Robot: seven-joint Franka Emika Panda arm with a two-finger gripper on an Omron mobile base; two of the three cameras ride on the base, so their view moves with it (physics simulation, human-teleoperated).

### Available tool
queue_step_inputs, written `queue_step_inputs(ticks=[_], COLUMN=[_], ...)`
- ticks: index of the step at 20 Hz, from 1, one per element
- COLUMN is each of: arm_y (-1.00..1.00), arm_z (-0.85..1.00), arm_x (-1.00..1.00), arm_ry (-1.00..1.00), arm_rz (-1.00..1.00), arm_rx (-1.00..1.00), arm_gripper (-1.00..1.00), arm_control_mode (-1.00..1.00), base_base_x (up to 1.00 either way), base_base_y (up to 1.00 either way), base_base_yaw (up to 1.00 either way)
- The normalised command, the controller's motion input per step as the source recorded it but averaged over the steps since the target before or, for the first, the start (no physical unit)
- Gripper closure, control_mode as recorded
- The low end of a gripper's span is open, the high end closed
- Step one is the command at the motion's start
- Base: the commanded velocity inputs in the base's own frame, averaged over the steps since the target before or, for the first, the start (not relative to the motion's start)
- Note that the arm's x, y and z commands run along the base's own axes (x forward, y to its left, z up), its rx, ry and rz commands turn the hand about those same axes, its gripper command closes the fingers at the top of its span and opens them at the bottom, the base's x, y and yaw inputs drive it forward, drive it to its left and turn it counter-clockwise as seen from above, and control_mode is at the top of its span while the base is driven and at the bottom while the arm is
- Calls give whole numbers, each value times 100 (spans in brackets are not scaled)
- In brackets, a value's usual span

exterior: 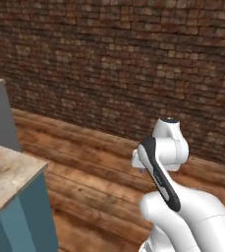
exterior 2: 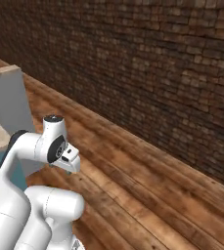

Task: Take the fork and place it on the left side of the plate. Then take the spoon and place it on the right side of the plate. Make sure they're directly next to the plate.

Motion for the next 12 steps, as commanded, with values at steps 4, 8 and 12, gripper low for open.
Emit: queue_step_inputs(ticks=[4, 8, 12], arm_y=[0, 0, 0], arm_z=[0, 0, 0], arm_x=[0, 0, 0], arm_ry=[0, 0, 0], arm_rz=[0, 0, 0], arm_rx=[0, 0, 0], arm_gripper=[-100, -100, -100], arm_control_mode=[100, 100, 100], base_base_x=[100, 100, 100], base_base_y=[-87, -64, -63], base_base_yaw=[18, 42, 47])
